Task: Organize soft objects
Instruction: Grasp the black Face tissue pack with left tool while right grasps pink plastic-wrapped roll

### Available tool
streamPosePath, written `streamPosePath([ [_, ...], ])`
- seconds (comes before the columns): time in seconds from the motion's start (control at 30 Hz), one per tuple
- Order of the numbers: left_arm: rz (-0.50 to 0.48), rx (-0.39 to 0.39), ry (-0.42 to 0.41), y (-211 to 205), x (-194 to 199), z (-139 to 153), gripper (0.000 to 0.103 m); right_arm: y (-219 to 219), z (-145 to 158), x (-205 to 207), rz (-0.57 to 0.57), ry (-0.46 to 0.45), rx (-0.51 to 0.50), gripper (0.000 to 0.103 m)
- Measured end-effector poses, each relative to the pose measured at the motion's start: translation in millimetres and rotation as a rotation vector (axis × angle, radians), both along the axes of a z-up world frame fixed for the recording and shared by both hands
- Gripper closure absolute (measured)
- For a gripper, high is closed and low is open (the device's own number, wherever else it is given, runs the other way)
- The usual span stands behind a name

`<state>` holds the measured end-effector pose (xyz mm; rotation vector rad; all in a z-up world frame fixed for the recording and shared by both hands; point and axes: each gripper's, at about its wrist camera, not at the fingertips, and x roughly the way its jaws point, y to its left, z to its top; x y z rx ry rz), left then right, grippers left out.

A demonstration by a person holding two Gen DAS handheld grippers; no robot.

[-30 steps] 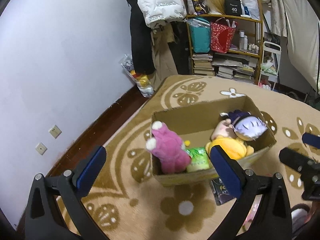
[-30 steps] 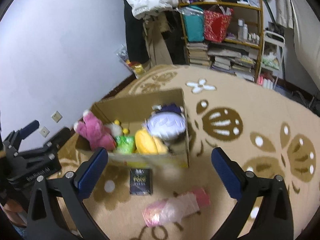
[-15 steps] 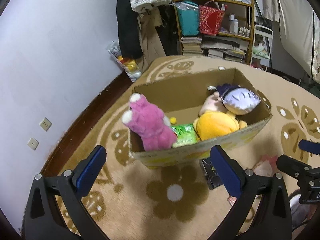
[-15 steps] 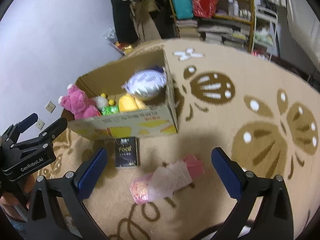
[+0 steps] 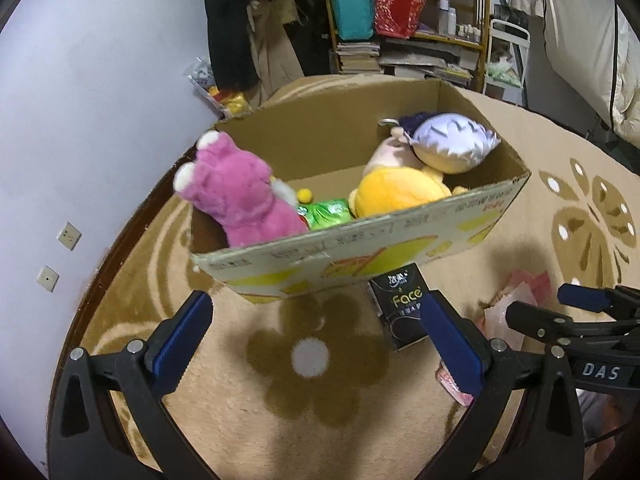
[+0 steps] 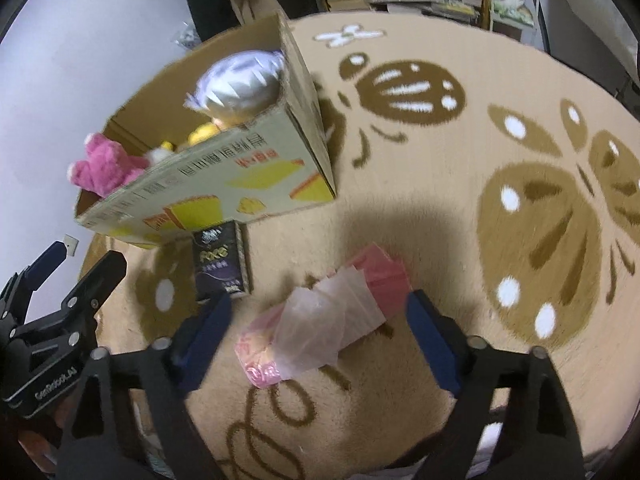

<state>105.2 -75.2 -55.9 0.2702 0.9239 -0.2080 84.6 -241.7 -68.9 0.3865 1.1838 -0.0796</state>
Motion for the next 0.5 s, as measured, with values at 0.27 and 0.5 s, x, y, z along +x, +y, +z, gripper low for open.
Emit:
streamPosePath([
  [0.27, -0.011, 0.008, 0.045, -6, 10, -16, 0.001, -3, -23, 5, -0.019, 0.073, 0.01, 0.017],
  [0.5, -0.018, 0.004, 0.087, -12, 20, -31, 0.001, -9, -39, 12, -0.055, 0.104, 0.041, 0.018],
])
